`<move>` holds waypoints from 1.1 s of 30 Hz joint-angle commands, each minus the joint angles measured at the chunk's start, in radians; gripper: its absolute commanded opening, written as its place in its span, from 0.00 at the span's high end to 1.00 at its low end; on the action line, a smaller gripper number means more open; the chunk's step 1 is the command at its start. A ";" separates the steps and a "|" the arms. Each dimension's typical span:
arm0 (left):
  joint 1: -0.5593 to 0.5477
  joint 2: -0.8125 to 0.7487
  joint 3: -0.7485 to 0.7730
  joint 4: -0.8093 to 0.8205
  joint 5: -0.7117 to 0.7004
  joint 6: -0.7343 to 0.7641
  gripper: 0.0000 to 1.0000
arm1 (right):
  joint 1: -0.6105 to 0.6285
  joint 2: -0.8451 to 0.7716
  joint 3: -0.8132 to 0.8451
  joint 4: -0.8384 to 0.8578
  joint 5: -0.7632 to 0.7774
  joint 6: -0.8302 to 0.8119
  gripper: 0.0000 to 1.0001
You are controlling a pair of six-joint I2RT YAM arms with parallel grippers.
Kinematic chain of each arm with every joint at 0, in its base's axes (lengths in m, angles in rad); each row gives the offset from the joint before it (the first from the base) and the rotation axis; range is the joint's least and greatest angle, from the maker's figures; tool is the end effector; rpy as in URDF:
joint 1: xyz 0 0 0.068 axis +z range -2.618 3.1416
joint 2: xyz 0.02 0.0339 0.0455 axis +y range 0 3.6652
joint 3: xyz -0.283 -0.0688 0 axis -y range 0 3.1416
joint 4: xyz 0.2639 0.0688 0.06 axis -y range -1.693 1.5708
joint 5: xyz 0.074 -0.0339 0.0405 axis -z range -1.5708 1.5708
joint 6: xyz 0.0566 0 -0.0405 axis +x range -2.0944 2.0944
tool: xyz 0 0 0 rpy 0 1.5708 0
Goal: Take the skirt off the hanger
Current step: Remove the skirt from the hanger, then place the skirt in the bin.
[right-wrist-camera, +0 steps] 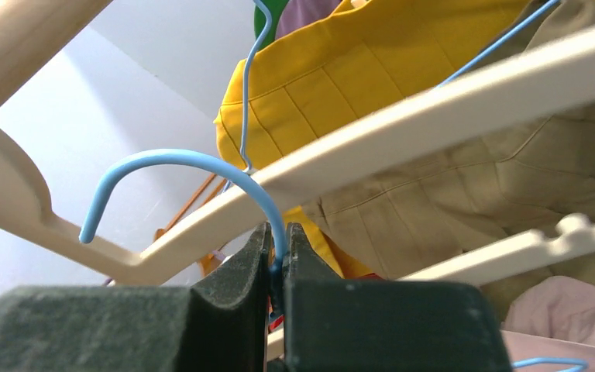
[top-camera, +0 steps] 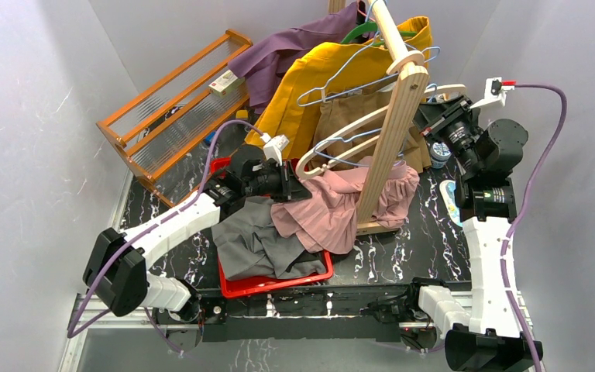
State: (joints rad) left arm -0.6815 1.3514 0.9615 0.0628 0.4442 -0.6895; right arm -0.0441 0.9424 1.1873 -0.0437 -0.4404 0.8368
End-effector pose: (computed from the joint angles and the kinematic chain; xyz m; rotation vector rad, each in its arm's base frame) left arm 0.2517 -0.2355 0.3047 0.3279 2.0785 -1.3056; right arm 0.2186 0.0145 0.4897 0.2508 1.4358 0.9548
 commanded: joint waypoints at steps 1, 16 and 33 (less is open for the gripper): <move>0.008 0.010 -0.036 0.129 0.154 -0.106 1.00 | -0.001 -0.010 -0.017 0.132 -0.086 0.149 1.00; 0.013 -0.261 0.061 -0.216 -0.226 0.114 1.00 | -0.002 -0.071 0.113 -0.227 0.369 -0.314 1.00; 0.016 -0.535 0.444 -0.411 -0.655 0.412 1.00 | -0.002 -0.158 0.072 -0.201 0.506 -0.388 1.00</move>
State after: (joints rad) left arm -0.6716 0.8497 1.2655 -0.3691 -0.1112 -0.3855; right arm -0.0441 0.8089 1.2671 -0.3035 0.0521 0.4755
